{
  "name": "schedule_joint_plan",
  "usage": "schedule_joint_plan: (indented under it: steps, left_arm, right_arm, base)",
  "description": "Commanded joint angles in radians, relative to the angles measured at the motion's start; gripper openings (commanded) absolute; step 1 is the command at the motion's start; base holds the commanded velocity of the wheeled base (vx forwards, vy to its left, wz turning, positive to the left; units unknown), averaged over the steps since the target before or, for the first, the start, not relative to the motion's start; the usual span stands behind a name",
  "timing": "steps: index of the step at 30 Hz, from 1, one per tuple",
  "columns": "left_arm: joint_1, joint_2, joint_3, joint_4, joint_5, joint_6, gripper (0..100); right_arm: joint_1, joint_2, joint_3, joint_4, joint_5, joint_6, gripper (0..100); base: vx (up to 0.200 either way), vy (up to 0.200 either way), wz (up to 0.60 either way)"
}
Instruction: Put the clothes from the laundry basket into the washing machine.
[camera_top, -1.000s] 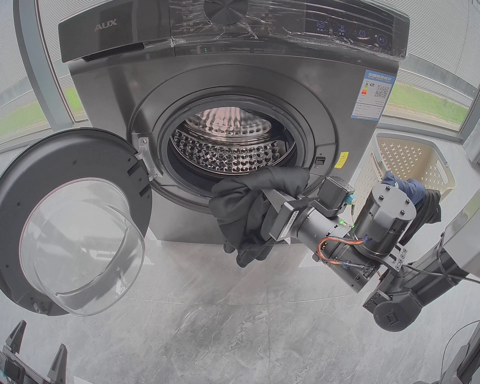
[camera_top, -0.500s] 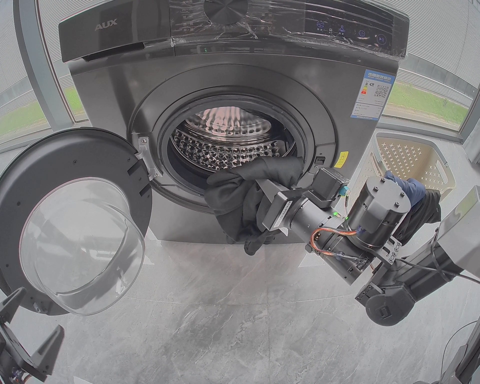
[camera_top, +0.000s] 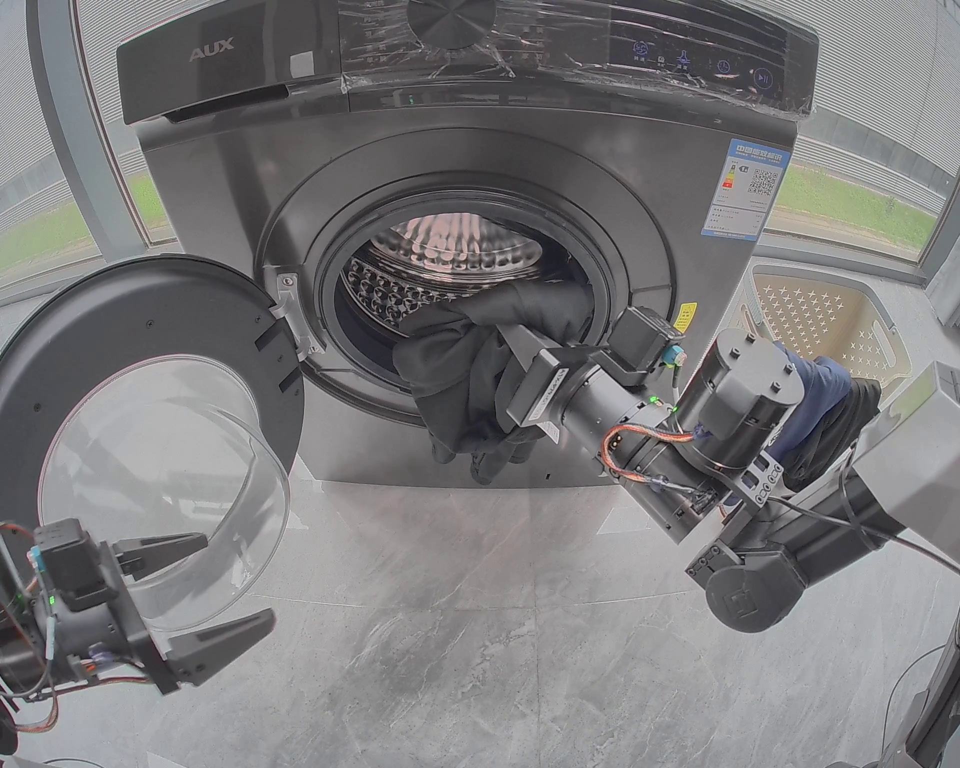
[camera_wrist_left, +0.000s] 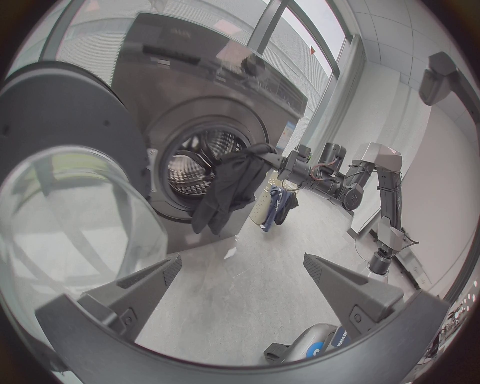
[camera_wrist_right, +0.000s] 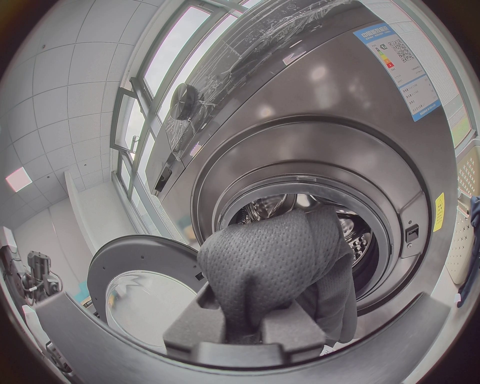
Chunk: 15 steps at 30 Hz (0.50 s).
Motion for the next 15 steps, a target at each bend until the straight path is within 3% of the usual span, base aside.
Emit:
schedule_joint_plan:
  steps: [1,3,10,15]
  left_arm:
    - [-0.184,0.462,-0.08,-0.238,0.037,-0.037,100]
    - [-0.193,0.524,-0.113,-0.264,0.04,-0.051,100]
    - [-0.249,0.619,-0.186,-0.312,0.057,-0.054,100]
    - [-0.31,0.7,-0.251,-0.323,0.135,-0.054,100]
  right_arm:
    - [-0.003,0.032,-0.032,-0.017,-0.001,0.005,0]
    - [-0.001,0.032,-0.031,-0.019,-0.003,0.005,0]
    - [0.005,0.031,-0.029,-0.017,-0.004,0.005,0]
    - [0.011,0.032,-0.029,-0.017,-0.011,0.004,0]
  base:
    - [0.0,0.0,0.0]
    - [0.0,0.0,0.0]
    - [0.0,0.0,0.0]
    - [0.0,0.0,0.0]
